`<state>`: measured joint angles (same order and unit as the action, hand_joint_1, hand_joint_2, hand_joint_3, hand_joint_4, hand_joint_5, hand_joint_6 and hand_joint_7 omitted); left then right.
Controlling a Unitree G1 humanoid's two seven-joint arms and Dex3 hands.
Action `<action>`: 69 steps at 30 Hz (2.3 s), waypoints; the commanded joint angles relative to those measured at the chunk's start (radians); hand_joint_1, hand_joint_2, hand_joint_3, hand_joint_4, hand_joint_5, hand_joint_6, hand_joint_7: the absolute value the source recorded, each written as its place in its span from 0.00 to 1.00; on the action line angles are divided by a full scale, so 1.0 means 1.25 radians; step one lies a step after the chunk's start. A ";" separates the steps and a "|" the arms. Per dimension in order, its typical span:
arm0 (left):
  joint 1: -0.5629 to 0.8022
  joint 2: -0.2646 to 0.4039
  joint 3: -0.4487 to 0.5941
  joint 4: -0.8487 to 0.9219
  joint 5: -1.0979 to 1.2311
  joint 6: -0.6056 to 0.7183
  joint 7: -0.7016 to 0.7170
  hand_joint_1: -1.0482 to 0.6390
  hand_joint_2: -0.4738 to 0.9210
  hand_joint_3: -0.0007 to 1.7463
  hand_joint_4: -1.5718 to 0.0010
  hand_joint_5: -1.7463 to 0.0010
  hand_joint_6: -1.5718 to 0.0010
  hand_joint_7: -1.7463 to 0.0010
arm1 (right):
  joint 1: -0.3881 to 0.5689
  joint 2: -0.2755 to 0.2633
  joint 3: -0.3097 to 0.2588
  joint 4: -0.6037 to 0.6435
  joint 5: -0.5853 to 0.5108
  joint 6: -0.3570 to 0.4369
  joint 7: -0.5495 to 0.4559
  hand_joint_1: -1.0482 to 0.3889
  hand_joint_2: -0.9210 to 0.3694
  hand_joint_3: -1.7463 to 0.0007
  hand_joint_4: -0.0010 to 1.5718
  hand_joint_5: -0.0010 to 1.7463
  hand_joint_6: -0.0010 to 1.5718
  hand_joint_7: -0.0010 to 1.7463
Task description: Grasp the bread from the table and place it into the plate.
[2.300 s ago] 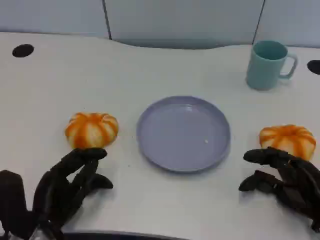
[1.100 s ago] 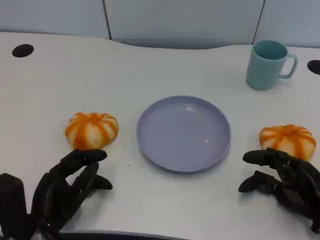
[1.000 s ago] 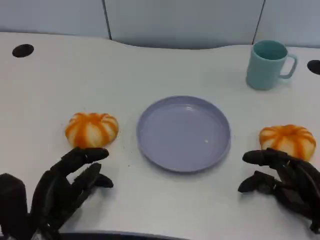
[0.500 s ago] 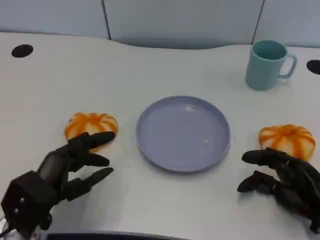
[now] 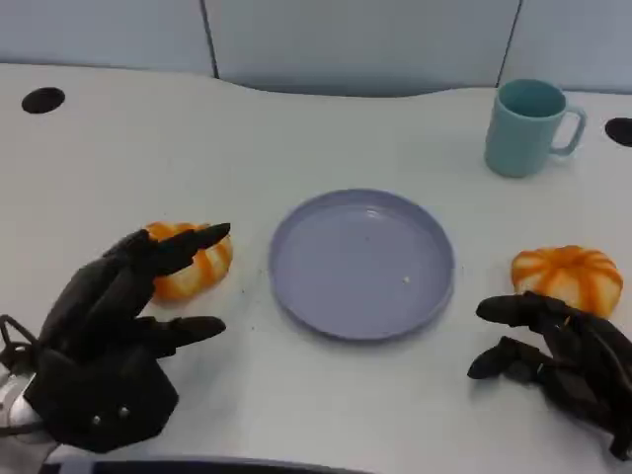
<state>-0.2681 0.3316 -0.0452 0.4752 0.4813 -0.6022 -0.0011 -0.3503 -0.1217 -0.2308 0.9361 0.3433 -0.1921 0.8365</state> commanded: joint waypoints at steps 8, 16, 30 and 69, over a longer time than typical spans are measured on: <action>-0.047 0.084 -0.069 -0.058 0.171 0.065 0.106 0.24 1.00 0.06 0.98 0.74 0.83 1.00 | 0.014 0.003 -0.002 0.004 0.000 0.012 -0.003 0.47 0.00 0.94 0.41 0.64 0.50 0.34; -0.087 0.100 -0.133 -0.129 0.301 0.269 0.066 0.19 1.00 0.02 1.00 0.83 0.86 1.00 | 0.018 0.005 0.001 -0.007 -0.004 0.017 -0.016 0.47 0.00 0.94 0.42 0.64 0.51 0.34; -0.222 0.074 -0.246 -0.024 0.335 0.473 -0.065 0.22 0.98 0.00 1.00 0.91 0.90 1.00 | 0.030 0.009 0.006 -0.031 -0.005 0.021 -0.023 0.46 0.00 0.93 0.42 0.65 0.51 0.35; -0.544 -0.092 -0.406 0.651 0.251 0.439 0.007 0.24 0.86 0.00 1.00 1.00 0.91 0.99 | 0.067 0.011 0.013 -0.081 -0.002 0.034 -0.020 0.47 0.00 0.93 0.41 0.64 0.49 0.34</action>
<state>-0.9269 0.2150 -0.5451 1.2668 0.8042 -0.0464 -0.0134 -0.2948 -0.1011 -0.2188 0.8307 0.3460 -0.1603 0.8162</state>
